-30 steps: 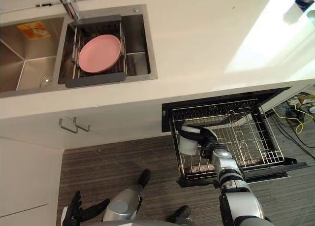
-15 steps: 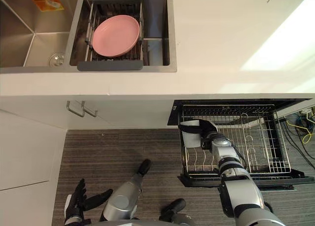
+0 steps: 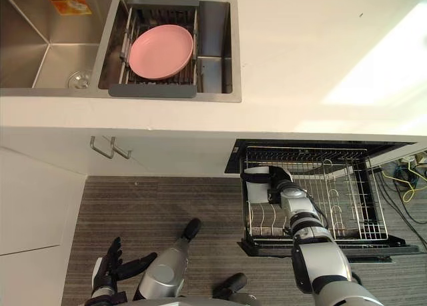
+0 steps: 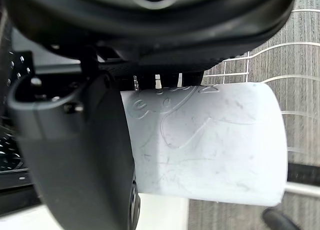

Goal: Walk over to the sink, pick up the cup, carry it to the dishwasher, place the cup inside the dishwasher, then close the dishwasher door

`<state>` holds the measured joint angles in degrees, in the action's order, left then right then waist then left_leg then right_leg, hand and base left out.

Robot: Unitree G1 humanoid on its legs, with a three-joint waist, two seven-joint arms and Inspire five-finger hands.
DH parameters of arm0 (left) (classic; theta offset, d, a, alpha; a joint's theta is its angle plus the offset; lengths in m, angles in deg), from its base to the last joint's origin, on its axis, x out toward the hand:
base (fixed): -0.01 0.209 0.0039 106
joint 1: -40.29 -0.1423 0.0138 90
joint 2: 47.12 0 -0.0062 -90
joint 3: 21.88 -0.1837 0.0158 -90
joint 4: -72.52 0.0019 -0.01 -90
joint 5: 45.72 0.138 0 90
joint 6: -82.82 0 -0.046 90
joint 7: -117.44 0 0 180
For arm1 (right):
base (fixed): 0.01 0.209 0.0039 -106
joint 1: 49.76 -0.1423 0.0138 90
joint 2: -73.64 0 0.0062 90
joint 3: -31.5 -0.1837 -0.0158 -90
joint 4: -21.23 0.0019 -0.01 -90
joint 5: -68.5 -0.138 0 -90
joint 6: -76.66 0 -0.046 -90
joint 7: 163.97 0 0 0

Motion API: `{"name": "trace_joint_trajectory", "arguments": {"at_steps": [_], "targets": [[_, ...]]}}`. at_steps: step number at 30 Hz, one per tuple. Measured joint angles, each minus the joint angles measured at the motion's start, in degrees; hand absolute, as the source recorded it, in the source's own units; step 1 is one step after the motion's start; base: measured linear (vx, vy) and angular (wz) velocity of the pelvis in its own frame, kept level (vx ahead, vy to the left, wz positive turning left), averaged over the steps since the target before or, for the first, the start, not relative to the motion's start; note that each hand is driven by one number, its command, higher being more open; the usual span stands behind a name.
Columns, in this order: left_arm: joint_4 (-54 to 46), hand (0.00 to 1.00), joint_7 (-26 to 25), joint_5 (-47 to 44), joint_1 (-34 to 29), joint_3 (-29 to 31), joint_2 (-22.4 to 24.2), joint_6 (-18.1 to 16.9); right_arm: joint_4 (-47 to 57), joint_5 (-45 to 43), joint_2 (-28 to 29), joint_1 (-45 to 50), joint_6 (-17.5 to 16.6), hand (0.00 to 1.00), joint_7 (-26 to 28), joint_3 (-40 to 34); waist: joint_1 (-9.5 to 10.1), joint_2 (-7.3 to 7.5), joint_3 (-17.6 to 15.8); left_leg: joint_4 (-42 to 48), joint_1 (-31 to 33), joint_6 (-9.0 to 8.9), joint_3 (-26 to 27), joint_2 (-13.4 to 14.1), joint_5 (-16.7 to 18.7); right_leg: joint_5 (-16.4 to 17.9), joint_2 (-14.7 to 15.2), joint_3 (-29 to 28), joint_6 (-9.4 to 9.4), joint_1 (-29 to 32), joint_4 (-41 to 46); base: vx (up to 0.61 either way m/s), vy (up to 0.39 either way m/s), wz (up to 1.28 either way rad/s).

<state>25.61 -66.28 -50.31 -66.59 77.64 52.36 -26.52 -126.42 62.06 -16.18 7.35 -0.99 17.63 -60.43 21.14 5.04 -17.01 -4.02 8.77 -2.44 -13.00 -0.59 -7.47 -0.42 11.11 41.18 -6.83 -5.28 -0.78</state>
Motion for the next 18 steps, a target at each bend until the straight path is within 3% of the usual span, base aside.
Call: {"name": "trace_joint_trajectory", "arguments": {"at_steps": [17, 18], "targets": [[2.29, 1.00, -0.06, -0.01, 0.80, -1.72, -1.26, 0.24, -2.71, 1.41, 0.58, -0.18, 2.56, 0.00, -5.92, -2.27, -0.23, 0.03, -0.01, -1.07, 0.30, 0.10, -0.50, -0.37, -1.80, 0.32, -0.26, 0.07, -0.24, 0.32, -0.54, -0.04, 0.014, 0.01], [2.26, 1.00, -0.10, -0.01, 0.95, -2.15, -1.28, 0.24, -2.72, 1.87, 0.58, -0.18, 2.78, 1.00, -6.51, -2.29, -0.36, 0.03, -0.01, -0.96, 0.30, 0.11, -0.54, -0.41, -1.80, 0.19, -0.23, 0.10, -0.46, 0.32, -0.55, 0.00, 0.000, 0.00]]}}
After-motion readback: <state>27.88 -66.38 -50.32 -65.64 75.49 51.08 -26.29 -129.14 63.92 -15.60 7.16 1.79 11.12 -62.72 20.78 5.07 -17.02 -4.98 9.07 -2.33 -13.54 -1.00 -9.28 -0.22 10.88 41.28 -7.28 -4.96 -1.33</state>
